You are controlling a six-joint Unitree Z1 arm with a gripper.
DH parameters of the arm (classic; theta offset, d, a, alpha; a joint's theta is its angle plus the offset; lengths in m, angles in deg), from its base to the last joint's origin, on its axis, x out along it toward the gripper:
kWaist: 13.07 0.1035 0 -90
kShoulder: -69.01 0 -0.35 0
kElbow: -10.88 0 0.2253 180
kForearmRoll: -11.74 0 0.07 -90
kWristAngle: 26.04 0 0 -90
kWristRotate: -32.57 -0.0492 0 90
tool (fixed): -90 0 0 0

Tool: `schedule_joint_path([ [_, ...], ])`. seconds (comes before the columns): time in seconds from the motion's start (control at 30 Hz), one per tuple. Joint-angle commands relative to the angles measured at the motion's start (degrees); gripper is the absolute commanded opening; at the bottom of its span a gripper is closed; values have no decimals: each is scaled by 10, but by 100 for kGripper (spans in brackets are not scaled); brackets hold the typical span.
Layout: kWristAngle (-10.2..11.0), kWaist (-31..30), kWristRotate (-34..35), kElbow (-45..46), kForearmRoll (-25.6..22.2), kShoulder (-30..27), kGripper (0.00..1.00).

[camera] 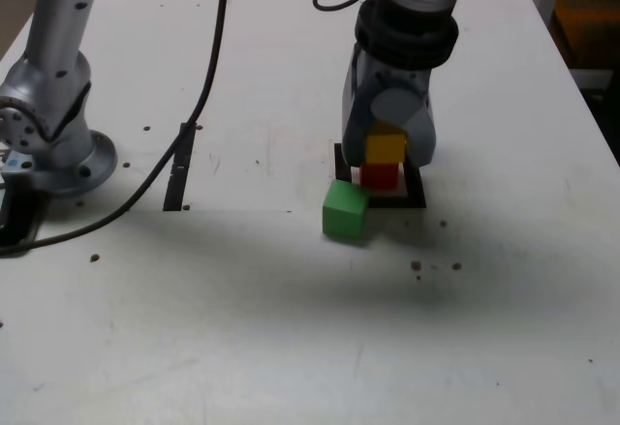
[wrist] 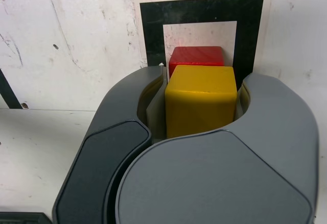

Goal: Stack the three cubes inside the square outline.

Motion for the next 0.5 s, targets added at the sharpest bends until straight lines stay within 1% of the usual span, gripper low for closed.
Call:
schedule_joint_path([
  [0.0,1,3,-2,2,0,3,27],
  [0.2,0,4,-2,2,0,4,27],
  [0.3,-1,4,-3,4,0,4,29],
  [0.4,-4,4,-3,8,0,4,36],
  [0.47,-6,4,-3,10,-1,4,44],
])
